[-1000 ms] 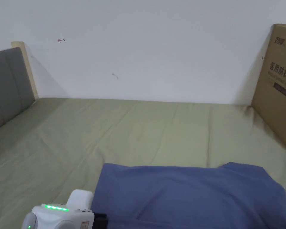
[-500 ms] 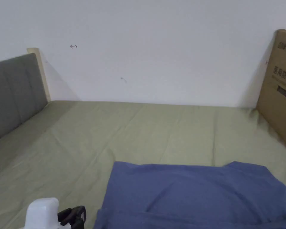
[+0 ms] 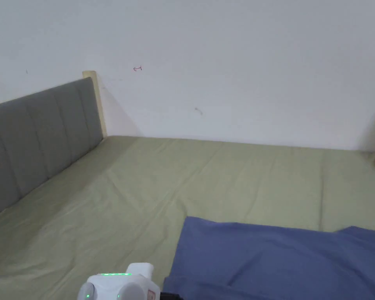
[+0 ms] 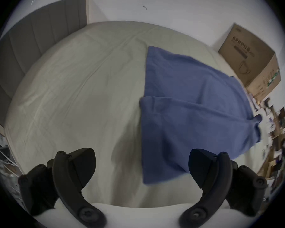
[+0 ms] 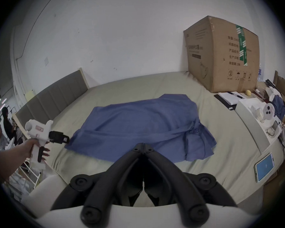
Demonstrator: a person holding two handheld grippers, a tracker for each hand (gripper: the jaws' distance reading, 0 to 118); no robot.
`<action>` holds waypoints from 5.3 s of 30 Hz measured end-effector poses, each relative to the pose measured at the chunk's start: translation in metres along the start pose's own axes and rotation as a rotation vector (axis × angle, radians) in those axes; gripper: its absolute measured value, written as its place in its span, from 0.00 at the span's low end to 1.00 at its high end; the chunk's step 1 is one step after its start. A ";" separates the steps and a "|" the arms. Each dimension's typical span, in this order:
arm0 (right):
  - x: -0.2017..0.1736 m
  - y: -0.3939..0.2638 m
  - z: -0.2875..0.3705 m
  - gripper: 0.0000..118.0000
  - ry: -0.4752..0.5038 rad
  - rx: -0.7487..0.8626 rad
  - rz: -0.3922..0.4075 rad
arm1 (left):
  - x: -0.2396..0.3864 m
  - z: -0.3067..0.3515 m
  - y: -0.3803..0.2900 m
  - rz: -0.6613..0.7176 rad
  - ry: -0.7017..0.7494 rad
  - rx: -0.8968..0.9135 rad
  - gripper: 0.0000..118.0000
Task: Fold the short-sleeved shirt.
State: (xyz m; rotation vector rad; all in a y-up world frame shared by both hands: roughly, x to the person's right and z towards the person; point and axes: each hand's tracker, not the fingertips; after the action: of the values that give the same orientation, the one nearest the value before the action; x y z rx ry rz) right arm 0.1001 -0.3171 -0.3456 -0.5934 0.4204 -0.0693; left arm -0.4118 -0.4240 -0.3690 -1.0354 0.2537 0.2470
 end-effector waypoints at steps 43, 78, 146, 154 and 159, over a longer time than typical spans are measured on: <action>0.181 0.003 -0.142 0.06 -0.202 -0.457 -0.371 | 0.032 0.023 0.012 -0.140 -0.071 -0.006 0.02; 0.069 -0.005 0.046 0.86 -0.088 -0.101 -0.189 | -0.013 0.162 -0.065 0.075 -0.352 0.308 0.85; 0.151 0.108 -0.309 0.01 -0.213 -0.627 -0.041 | 0.043 -0.041 0.153 -0.166 -0.171 0.093 0.01; 0.165 0.141 -0.244 0.01 -0.264 -0.238 -0.321 | 0.040 -0.029 0.172 -0.118 -0.166 0.186 0.01; 0.157 0.153 -0.217 0.01 -0.282 -0.120 -0.269 | 0.056 -0.012 0.179 -0.137 -0.161 0.315 0.01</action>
State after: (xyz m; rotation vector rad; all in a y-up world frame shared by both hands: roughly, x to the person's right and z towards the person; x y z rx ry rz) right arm 0.1478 -0.3338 -0.6499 -0.7643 0.0690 -0.2156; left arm -0.4173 -0.3427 -0.5379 -0.7129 0.0719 0.1594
